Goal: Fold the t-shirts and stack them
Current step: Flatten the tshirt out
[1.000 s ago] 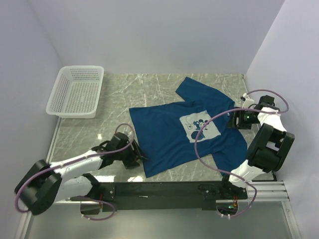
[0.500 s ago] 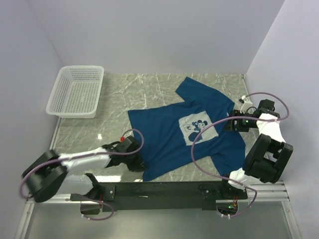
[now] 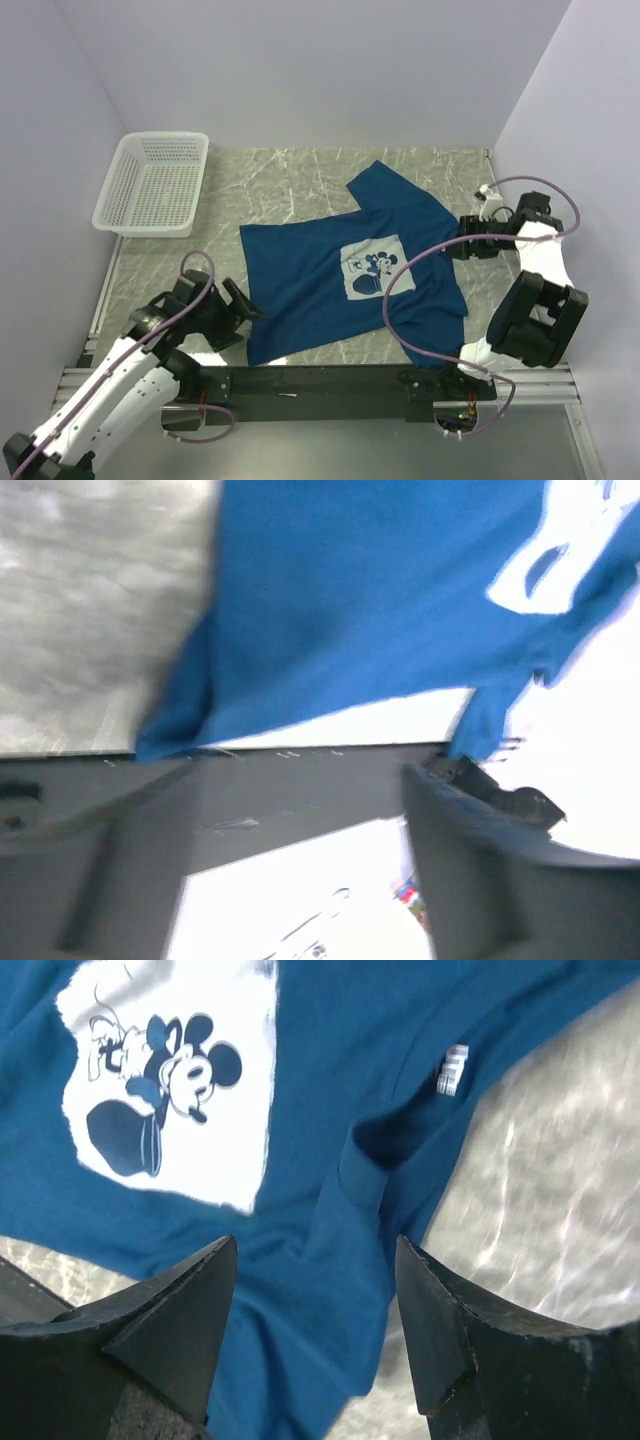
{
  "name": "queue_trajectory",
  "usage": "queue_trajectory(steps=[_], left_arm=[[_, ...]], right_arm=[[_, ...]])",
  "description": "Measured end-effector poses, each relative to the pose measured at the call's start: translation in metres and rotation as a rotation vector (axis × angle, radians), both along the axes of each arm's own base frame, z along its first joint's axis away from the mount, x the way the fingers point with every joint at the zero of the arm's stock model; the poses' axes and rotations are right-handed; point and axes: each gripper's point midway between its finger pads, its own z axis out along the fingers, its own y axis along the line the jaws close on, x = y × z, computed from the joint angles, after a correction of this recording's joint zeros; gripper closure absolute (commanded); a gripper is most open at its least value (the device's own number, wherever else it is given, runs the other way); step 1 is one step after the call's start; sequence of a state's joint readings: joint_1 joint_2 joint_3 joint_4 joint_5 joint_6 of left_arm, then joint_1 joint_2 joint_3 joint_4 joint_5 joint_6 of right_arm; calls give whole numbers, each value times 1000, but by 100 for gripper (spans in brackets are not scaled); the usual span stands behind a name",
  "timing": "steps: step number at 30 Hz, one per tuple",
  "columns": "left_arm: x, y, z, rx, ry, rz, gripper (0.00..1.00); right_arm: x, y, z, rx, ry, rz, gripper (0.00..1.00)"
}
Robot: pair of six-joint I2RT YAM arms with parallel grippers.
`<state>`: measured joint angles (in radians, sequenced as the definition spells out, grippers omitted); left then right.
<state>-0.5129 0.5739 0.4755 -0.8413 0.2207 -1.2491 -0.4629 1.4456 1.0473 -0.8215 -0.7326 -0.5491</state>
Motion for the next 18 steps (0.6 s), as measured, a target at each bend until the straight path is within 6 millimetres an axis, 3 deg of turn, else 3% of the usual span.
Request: queue_trajectory(steps=[5,8,10,11,13,18], left_arm=[[31,1,91,-19,-283,-9,1],[65,-4,123,18,-431,-29,2],[99,-6,119,73,-465,-31,5],[118,-4,109,109,-457,-31,16],[162,5,82,157,-426,-23,22],[232,37,9,243,-288,-34,31]], right_arm=[[41,12,3,-36,1,93,29],[77,30,5,-46,-7,167,28],[103,45,7,-47,-29,226,28],[113,55,9,-36,-31,260,28],[133,70,17,-24,-66,314,27],[141,94,32,5,-125,380,27]])
